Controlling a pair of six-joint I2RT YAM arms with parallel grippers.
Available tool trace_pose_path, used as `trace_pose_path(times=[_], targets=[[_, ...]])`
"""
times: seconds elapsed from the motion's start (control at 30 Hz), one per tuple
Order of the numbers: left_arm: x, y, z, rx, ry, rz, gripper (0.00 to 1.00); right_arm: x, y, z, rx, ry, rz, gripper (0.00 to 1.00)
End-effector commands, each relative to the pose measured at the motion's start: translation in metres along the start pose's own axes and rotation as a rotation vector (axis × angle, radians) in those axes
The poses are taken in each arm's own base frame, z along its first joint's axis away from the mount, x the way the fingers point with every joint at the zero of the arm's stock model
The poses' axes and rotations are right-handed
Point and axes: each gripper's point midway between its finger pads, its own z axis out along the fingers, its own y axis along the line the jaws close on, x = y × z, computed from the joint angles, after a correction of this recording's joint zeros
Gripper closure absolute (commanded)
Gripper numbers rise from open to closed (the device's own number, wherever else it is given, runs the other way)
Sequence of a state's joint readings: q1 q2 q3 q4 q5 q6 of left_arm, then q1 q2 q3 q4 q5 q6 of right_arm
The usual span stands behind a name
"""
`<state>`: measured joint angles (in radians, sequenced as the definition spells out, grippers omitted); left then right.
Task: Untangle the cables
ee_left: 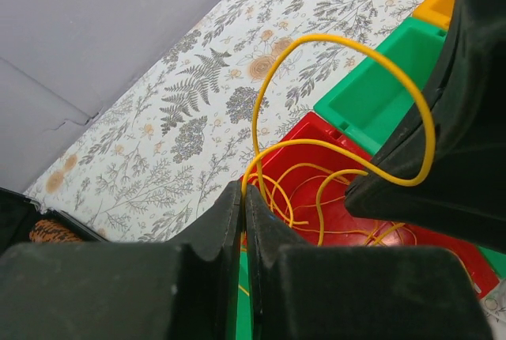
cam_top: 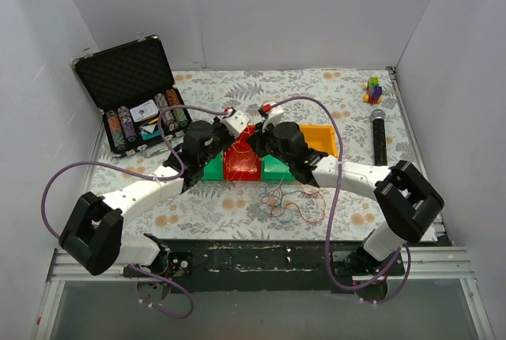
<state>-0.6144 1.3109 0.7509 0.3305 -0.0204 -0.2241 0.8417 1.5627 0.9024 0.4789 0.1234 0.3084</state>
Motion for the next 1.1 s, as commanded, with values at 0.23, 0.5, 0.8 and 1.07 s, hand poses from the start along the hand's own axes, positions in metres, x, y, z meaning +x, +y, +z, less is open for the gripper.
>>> trace_pose_path(times=[0.23, 0.5, 0.8, 1.07], targets=[[0.032, 0.002, 0.002, -0.037, 0.075, 0.025, 1.00, -0.033, 0.004, -0.022, 0.008, -0.083, 0.005, 0.31], [0.033, 0.000, 0.009, -0.028, 0.090, -0.009, 1.00, -0.024, -0.008, -0.078, 0.035, -0.109, 0.030, 0.22], [0.031, -0.011, 0.005, 0.065, 0.135, 0.029, 0.49, -0.035, -0.016, -0.094, 0.080, -0.131, 0.027, 0.50], [-0.035, 0.028, -0.018, -0.053, 0.012, -0.039, 0.21, -0.053, -0.008, -0.078, 0.059, -0.136, 0.002, 0.64]])
